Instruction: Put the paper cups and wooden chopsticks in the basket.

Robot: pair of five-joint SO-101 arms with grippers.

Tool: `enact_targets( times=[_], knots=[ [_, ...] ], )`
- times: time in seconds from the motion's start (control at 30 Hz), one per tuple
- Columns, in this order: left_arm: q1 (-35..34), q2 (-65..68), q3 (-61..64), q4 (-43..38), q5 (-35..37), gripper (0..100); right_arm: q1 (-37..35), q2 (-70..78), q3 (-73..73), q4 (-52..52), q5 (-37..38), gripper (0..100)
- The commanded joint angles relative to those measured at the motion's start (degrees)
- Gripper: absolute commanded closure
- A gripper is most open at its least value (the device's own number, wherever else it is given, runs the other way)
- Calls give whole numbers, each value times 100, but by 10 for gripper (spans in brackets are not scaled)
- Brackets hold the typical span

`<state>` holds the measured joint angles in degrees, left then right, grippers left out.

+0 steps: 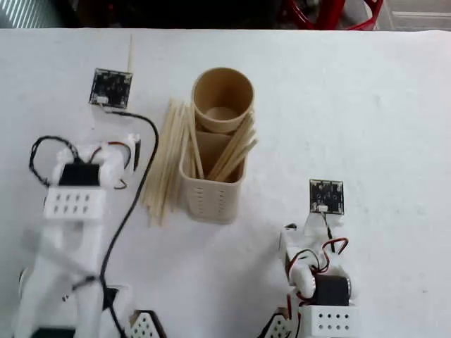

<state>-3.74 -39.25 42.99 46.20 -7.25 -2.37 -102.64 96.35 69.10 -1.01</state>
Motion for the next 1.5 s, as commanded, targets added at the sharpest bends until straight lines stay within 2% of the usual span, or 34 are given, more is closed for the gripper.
enact_targets(
  times=[0.0, 0.17, 0.27, 0.43, 0.67, 0.83, 1.0, 1.47],
  knots=[
    [576, -1305, -132, -35, 26, 977, -13, -48, 53, 40, 44, 839],
    [1648, -1596, -862, -132, 62, 977, -13, -48, 53, 40, 44, 839],
    [2167, -1587, -1029, -475, 18, 976, -22, -48, 53, 40, 44, 839],
    [2510, -1587, -1011, -1134, 18, 976, -48, -48, 53, 40, 44, 839],
    [2985, -1596, -844, -1257, 9, 976, -22, -48, 53, 40, 44, 839],
    [3037, -1596, -651, -1345, 18, 975, -22, -48, 53, 40, 44, 839],
    [3037, -1604, -466, -1538, 53, 921, -22, -48, 53, 40, 44, 839],
    [2905, -1640, -475, -1459, 26, 921, -40, -48, 53, 40, 44, 839]
  ],
)
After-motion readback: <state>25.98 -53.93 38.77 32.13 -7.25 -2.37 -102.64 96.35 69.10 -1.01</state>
